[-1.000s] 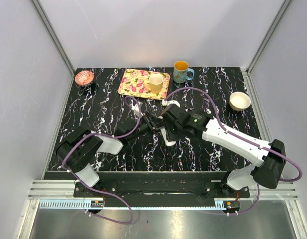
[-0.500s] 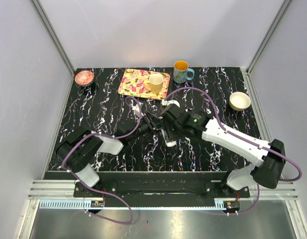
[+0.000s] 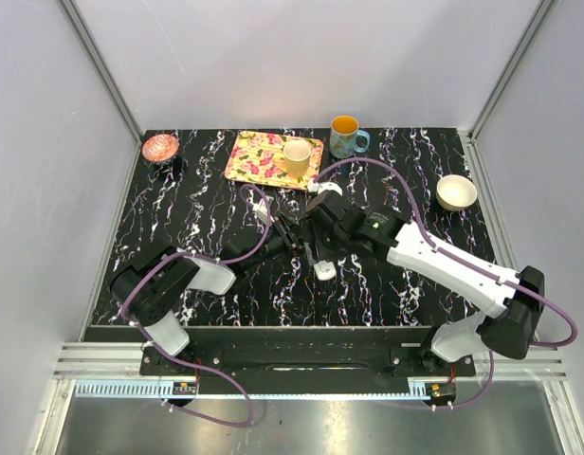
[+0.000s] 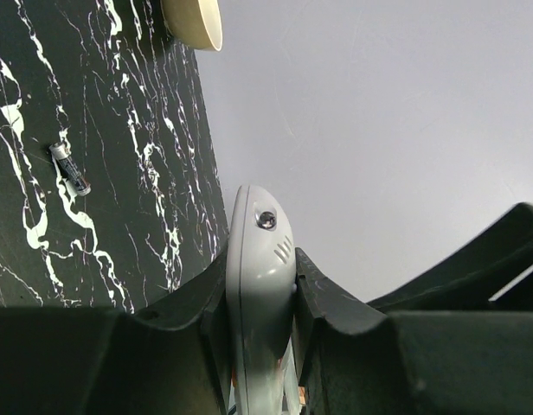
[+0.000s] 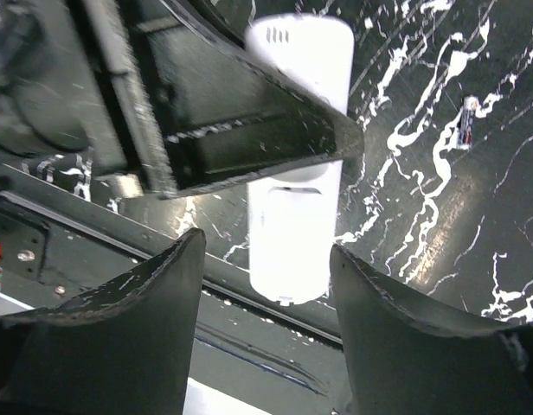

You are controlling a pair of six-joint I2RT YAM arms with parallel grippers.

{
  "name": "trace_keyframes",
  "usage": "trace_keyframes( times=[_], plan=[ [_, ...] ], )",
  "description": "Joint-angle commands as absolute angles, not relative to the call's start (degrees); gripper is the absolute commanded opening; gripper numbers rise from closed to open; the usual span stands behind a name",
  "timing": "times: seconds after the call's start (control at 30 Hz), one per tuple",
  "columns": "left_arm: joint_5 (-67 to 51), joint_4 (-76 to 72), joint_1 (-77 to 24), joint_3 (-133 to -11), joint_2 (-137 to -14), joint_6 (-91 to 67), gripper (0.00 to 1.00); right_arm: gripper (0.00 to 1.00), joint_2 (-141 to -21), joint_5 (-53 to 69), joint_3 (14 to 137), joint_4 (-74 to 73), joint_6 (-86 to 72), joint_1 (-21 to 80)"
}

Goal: Load the batteries into the remote control

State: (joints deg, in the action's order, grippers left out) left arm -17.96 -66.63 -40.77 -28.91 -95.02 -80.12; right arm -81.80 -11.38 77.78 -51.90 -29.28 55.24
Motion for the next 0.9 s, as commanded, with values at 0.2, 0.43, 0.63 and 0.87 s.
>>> trace_keyframes(
  times=[0.2,0.43,0.63,0.87],
  plan=[
    [-18.7,-74.3,-40.1,-29.9,-94.9,-83.1,0.0,0.73,-68.8,-15.7,78.4,-50.7,-31.9,52.5],
    [-21.4,-75.1,-38.0,-27.3,-91.8,-85.1,0.0,0.82,-56.1,3.2,59.2,-33.6,-37.8,43.5],
    [-22.6,-74.5,-38.0,-25.1,-88.9,-85.8,0.0,0.91,-54.2,13.6,52.0,-24.2,-42.3,40.0],
    [-23.9,-72.9,-38.0,-24.0,-85.8,-85.4,0.0,1.0,-54.6,25.0,42.8,-6.8,-51.1,35.8]
  ],
)
